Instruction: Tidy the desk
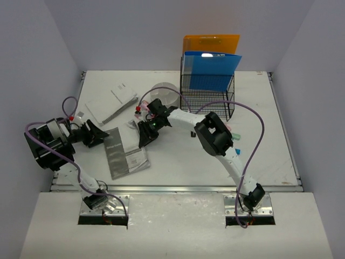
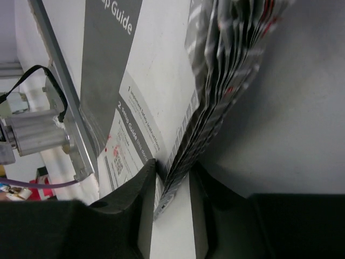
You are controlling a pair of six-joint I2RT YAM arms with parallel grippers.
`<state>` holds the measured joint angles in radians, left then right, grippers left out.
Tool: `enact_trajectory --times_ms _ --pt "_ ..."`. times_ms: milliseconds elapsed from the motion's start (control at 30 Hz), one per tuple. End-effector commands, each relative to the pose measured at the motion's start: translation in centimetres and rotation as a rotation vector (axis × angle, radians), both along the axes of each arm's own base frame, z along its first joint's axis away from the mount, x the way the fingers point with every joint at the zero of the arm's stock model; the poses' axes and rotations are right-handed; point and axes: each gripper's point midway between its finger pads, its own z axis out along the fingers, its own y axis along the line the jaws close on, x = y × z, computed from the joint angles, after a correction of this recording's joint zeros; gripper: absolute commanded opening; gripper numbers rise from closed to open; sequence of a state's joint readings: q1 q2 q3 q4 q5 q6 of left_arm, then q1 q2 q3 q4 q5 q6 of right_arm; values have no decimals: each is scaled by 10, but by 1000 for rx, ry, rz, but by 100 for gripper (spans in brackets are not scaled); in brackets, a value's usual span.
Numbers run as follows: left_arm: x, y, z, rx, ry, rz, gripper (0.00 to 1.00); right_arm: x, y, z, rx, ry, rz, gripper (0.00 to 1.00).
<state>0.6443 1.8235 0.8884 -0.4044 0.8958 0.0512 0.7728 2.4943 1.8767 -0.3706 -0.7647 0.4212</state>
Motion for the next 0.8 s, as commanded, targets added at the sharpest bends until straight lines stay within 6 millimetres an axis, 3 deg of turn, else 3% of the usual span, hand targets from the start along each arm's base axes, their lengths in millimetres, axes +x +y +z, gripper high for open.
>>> enact_trajectory --times_ms 0,100,233,300,367,500,633,700,767 --pt "3 -41 -4 8 -87 -157 50 -22 30 17 96 -47 99 24" --pt "5 -51 11 14 -164 -202 49 -34 46 29 142 -63 150 15" --pt "6 -52 26 35 -226 -222 49 -35 47 50 188 -106 178 0" --pt "6 -51 31 48 -250 -227 52 -36 42 64 200 -149 185 0" --pt "7 -51 38 64 -281 -236 54 -39 32 64 198 -178 186 0" --pt "3 -62 56 9 -386 -302 54 -40 15 107 302 -365 189 0" --pt "-15 -84 82 -139 -469 -387 34 -36 6 136 343 -428 183 0" --pt "-19 -87 96 -138 -525 -433 21 -27 3 156 370 -470 150 0" --pt "-23 -89 107 -99 -620 -498 14 -20 -1 173 390 -503 115 0"
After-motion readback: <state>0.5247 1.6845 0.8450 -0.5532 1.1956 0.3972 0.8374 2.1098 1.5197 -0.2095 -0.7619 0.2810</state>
